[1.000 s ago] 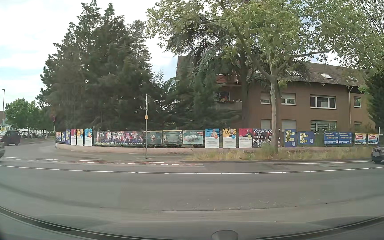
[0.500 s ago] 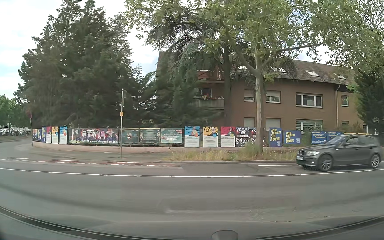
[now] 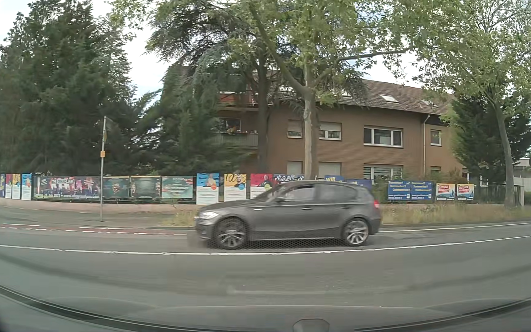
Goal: Follow the waypoints while adhering to traffic rules and regulations
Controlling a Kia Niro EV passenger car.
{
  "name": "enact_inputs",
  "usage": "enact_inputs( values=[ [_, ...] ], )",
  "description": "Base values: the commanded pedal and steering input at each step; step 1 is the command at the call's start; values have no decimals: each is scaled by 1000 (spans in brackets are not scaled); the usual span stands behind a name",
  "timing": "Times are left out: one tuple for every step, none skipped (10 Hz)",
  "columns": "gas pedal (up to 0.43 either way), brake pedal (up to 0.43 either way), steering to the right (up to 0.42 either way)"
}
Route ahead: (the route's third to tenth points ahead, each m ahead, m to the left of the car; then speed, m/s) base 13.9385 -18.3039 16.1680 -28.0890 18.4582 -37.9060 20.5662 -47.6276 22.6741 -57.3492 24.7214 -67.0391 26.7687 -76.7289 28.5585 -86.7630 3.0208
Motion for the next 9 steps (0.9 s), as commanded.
enact_inputs(
  values=[
    [110,30,510],
    [110,30,530],
    [110,30,546],
    [110,30,558],
    [98,30,560],
    [98,30,561],
    [87,30,565],
    [110,30,574],
    [110,30,583]
  ],
)
